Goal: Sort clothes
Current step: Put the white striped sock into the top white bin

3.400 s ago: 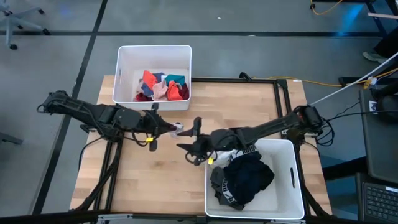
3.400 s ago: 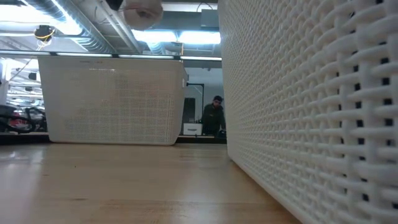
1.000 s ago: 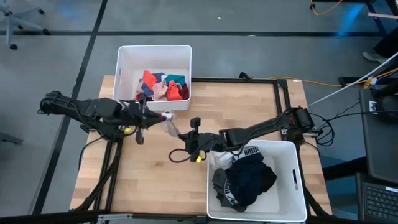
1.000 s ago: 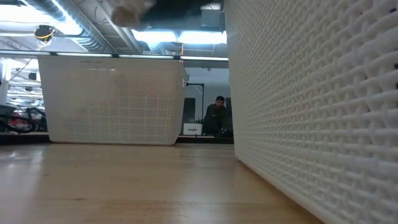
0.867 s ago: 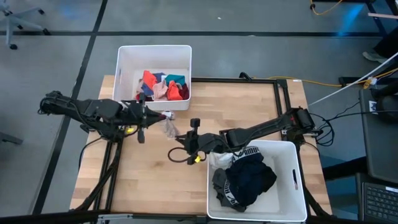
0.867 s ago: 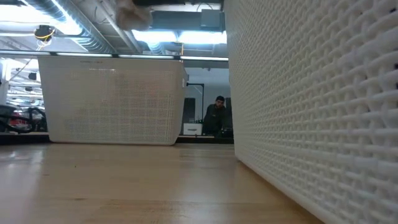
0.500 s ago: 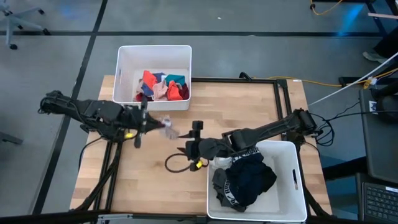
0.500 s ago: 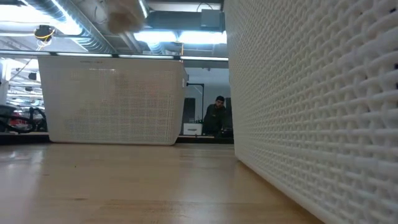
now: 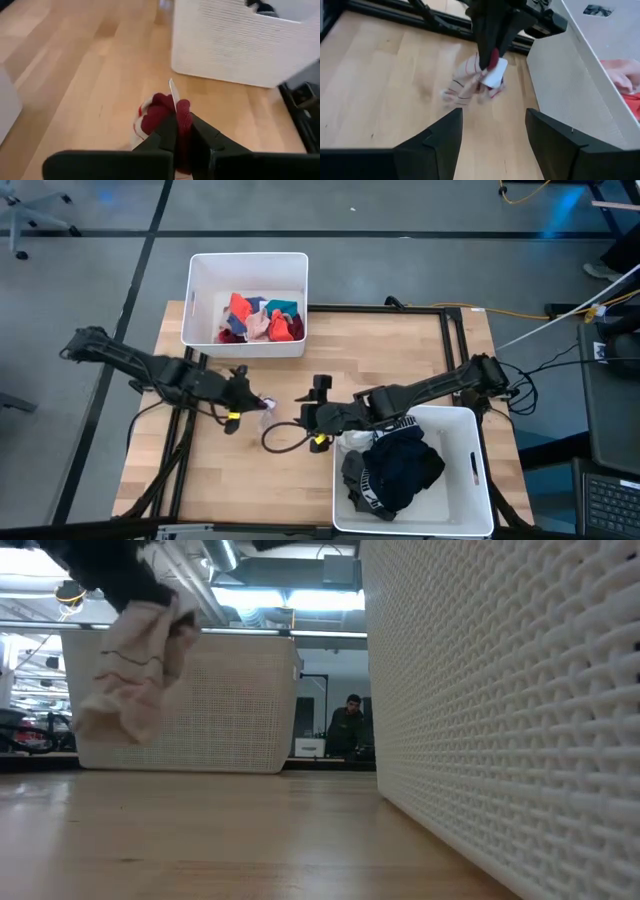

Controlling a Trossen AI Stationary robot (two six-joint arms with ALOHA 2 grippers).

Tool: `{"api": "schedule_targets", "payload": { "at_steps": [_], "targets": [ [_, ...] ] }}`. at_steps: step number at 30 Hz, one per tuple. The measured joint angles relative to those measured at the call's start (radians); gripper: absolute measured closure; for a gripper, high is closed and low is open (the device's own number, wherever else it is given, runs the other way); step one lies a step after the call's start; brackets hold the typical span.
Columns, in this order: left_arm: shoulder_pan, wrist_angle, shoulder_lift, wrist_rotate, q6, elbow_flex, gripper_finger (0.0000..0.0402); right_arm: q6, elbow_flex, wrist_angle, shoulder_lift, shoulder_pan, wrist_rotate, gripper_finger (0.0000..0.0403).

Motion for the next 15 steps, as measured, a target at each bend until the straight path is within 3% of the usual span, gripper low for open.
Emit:
{"api": "schedule_targets", "payload": {
  "at_steps": [4, 10, 15],
  "targets": [
    [0.044, 0.037, 0.027, -0.006, -0.031, -0.022, 0.0356, 0.000, -0.023, 0.023, 0.003, 0.000, -0.006, 0.0187],
    [0.108, 0.047, 0.085, 0.006, -0.049, -0.023, 0.0269, 0.005, -0.047, 0.042, 0.004, 0.000, -0.009, 0.0187],
    [0.108, -0.055, 0.085, 0.080, -0.099, 0.003, 0.0223, 0.029, -0.047, 0.014, 0.004, 0.001, -0.024, 0.0187]
  ]
}}
